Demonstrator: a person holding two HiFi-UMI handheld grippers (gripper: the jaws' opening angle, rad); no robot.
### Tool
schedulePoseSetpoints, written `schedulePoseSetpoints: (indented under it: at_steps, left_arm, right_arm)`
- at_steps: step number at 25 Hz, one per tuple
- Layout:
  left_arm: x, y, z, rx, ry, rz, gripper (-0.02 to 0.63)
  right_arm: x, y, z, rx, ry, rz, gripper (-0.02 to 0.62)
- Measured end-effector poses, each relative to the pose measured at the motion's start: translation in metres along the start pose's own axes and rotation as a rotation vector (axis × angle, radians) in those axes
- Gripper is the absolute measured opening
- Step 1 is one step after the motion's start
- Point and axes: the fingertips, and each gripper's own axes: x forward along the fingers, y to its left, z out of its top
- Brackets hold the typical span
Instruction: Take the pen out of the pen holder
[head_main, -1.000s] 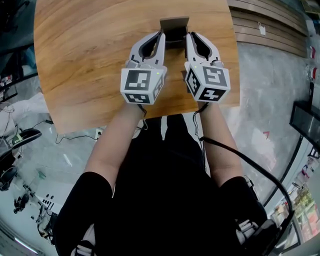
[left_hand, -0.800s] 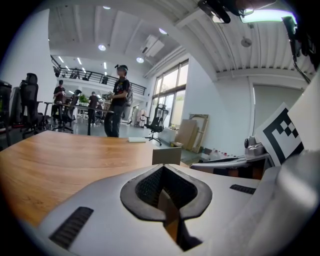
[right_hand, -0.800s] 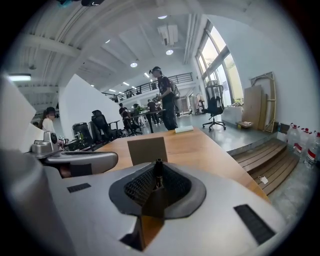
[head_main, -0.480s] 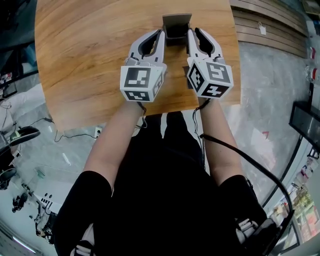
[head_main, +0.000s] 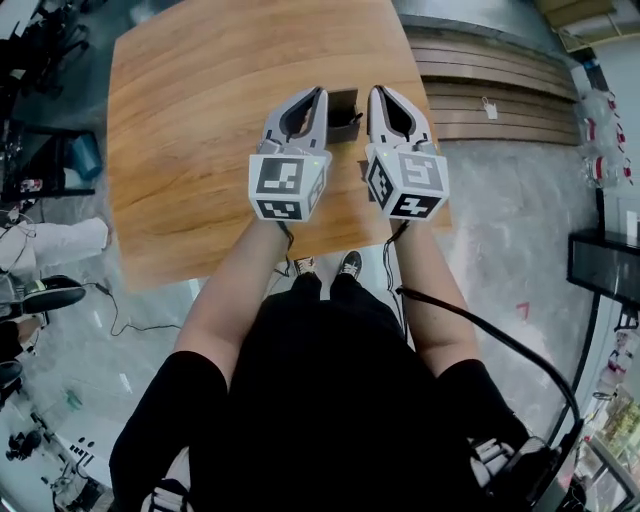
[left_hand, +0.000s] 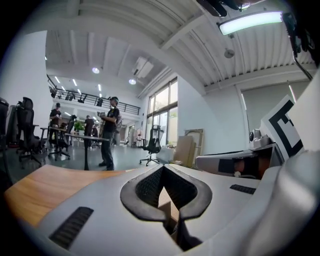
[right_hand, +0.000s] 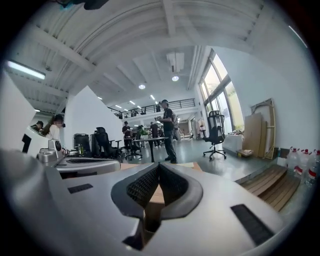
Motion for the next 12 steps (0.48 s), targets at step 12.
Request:
schedulePoseSetpoints:
  at_steps: [12]
  left_arm:
    - [-0.049, -0.034, 0.069, 0.049, -0.084, -0.015, 0.000]
  right_arm:
    - [-0.061, 0.041, 0.078, -0.085, -0.154, 0.065, 0.015]
